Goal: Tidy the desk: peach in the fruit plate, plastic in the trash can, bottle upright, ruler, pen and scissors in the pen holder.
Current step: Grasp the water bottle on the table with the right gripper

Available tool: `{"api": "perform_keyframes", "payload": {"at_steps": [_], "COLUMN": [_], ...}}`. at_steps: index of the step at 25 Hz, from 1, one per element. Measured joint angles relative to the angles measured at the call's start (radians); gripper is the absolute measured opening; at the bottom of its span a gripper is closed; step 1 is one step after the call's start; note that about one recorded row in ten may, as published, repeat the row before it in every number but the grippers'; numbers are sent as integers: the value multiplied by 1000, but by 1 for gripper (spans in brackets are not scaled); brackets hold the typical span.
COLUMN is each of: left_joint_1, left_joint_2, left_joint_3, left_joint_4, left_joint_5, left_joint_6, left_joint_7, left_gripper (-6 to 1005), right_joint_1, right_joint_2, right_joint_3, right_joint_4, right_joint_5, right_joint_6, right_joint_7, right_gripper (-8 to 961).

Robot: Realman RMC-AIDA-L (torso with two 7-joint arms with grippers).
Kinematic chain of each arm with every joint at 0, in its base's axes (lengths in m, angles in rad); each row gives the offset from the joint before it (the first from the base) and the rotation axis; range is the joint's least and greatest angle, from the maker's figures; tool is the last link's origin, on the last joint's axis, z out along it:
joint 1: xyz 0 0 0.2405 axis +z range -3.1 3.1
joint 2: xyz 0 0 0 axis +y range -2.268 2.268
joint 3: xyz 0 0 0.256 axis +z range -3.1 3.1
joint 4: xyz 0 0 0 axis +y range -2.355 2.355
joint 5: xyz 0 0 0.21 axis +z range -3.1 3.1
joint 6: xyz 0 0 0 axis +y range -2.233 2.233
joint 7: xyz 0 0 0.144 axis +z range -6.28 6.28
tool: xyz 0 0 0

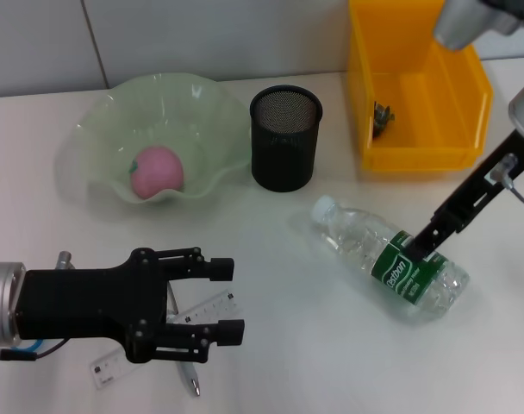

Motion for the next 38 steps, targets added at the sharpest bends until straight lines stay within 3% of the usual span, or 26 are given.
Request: {"api": "perform_keyframes", "payload": {"at_steps": [10,21,38], "left_joint_1": [19,90,96], "left_joint_2": [6,17,16], "left_joint_3": [0,-1,-2], "left_joint_4": [10,135,160], "left_joint_5": [9,83,107], "left_joint_6": [-32,-89,-84], "left_joint_7": [31,36,50], "left_gripper": [734,730,724], "right_joint_1": [1,10,30], "right_joint_2": [5,7,7], "right_joint_3": [-42,-44,-71], "right_joint_4": [22,66,134], "right_joint_5": [-49,-50,-79], "right_joint_6": [23,46,99], "right_joint_7": [-8,-19,-27], "right_gripper": [783,784,784]}}
